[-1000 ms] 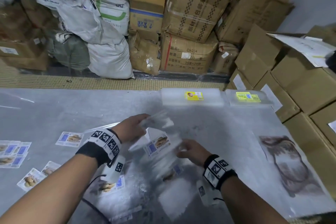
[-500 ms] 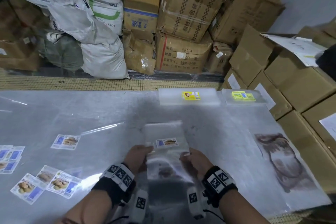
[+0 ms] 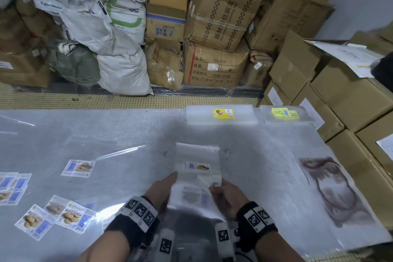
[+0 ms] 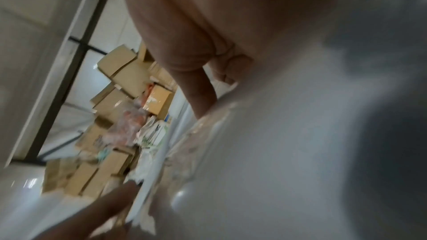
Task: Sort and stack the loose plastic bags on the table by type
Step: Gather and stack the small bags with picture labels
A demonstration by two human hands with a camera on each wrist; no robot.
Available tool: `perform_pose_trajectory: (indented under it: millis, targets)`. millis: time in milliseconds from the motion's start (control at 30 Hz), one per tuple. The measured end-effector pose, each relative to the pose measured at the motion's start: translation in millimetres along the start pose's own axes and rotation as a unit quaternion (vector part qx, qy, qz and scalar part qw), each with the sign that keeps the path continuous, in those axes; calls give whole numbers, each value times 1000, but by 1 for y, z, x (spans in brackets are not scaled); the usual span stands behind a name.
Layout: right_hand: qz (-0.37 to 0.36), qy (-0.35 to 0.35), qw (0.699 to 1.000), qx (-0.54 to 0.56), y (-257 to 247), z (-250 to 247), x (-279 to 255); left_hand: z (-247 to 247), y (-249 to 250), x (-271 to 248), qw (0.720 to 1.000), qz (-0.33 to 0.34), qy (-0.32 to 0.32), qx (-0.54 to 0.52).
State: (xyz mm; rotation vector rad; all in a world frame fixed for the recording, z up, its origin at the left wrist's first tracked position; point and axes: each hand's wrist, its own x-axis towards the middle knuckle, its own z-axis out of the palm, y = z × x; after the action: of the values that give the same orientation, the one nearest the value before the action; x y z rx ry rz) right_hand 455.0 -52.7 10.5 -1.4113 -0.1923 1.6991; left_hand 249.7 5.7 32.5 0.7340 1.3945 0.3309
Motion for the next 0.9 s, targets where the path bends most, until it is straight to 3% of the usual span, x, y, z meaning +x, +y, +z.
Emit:
perform_pose_trajectory:
  millis: [67,167,267,667,800,900]
  targets:
    - [-3,17,999,-42,-1,6,-3,3,5,-9,1000,10,-12,-1]
    - [-12,86,981,-176,-3,13,-3,8,3,1,990,64,25,119]
    - [-23,116,956,-270,-3,17,-2,12,-6,8,989,79,44,120]
    - [-55,95,941,-319,-4,21,-10,4,0,19,968,107,89,211]
    - [-54,92,930,-352,2,21,-6,0,-1,22,990,75,48,112]
    - [-72,91,932,-344,5,22,-6,1,-6,26,991,91,39,91]
